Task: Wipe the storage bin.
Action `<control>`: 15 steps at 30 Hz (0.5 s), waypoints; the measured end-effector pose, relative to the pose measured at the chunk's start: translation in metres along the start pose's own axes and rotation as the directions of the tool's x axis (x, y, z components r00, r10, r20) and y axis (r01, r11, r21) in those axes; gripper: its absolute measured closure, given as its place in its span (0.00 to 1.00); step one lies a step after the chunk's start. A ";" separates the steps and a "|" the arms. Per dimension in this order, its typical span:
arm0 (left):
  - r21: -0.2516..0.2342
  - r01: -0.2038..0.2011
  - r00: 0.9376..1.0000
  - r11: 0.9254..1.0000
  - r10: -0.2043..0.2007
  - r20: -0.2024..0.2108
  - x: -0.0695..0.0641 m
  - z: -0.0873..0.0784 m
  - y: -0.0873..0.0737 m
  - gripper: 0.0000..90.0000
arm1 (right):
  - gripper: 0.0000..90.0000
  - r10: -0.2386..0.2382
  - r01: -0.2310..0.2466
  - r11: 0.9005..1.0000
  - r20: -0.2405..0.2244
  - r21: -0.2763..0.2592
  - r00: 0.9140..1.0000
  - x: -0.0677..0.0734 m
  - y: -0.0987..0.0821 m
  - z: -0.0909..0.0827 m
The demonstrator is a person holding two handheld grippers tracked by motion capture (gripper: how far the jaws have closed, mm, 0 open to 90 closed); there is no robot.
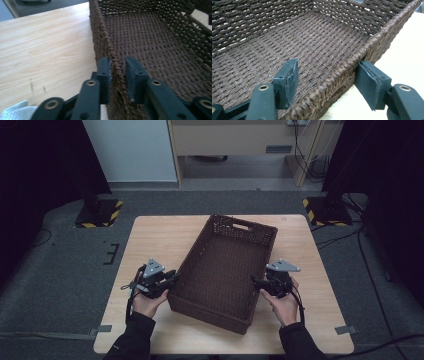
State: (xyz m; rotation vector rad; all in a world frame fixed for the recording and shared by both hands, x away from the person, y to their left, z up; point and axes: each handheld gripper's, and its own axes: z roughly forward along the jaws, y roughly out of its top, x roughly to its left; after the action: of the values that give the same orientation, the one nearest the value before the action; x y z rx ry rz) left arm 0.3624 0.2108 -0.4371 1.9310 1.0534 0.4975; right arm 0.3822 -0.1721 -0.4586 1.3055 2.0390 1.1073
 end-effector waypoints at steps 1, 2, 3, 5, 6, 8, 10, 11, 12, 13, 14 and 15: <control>0.000 -0.005 1.000 1.000 0.005 -0.008 -0.001 0.000 0.000 0.86 | 0.39 0.001 -0.001 1.000 0.001 0.000 1.000 0.000 0.000 -0.001; -0.002 -0.004 1.000 1.000 0.004 -0.015 -0.002 0.000 -0.001 0.86 | 0.38 0.001 -0.001 1.000 0.000 -0.001 1.000 0.000 0.000 -0.001; -0.005 0.004 1.000 1.000 -0.004 -0.019 -0.003 0.000 -0.002 0.86 | 0.37 0.002 -0.002 1.000 0.002 -0.001 1.000 0.000 0.000 -0.002; -0.004 0.003 1.000 1.000 -0.003 -0.029 -0.005 -0.001 -0.003 0.86 | 0.34 0.007 -0.006 1.000 0.004 -0.010 1.000 0.001 0.000 -0.004; 0.001 0.003 0.999 1.000 -0.003 -0.034 -0.006 -0.001 -0.003 0.86 | 0.34 0.007 -0.007 1.000 0.006 -0.015 1.000 0.001 0.001 -0.005; 0.004 -0.004 0.999 1.000 0.004 -0.041 -0.008 -0.002 -0.005 0.86 | 0.33 0.015 -0.015 1.000 0.002 -0.020 1.000 0.001 0.002 -0.007; 0.005 -0.001 0.999 1.000 0.001 -0.035 -0.008 -0.003 -0.005 0.86 | 0.34 0.014 -0.014 1.000 0.000 -0.015 1.000 0.001 0.001 -0.006; 0.003 -0.003 1.000 1.000 0.003 -0.026 -0.007 -0.004 -0.003 0.86 | 0.36 0.018 -0.018 1.000 -0.001 -0.005 1.000 0.001 0.001 -0.006; 0.003 -0.003 1.000 1.000 0.003 -0.026 -0.007 -0.004 -0.003 0.86 | 0.37 0.017 -0.017 1.000 -0.004 0.008 1.000 0.002 0.000 -0.004; -0.001 -0.016 1.000 1.000 0.016 -0.019 -0.007 -0.005 -0.002 0.85 | 0.39 0.010 -0.010 1.000 0.003 0.023 1.000 0.002 0.000 -0.002; -0.004 -0.022 1.000 1.000 0.022 -0.020 -0.006 -0.006 -0.001 0.84 | 0.40 0.008 -0.008 1.000 -0.001 0.016 1.000 0.002 -0.001 -0.002; -0.010 -0.028 0.999 1.000 0.028 -0.025 -0.006 -0.006 0.001 0.83 | 0.42 0.004 -0.004 1.000 0.000 0.020 1.000 0.002 0.000 -0.002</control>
State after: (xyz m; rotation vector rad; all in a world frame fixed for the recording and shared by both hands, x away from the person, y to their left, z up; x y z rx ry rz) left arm 0.3553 0.2087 -0.4327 1.9370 1.0389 0.5426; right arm 0.3797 -0.1712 -0.4574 1.3202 2.0528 1.0914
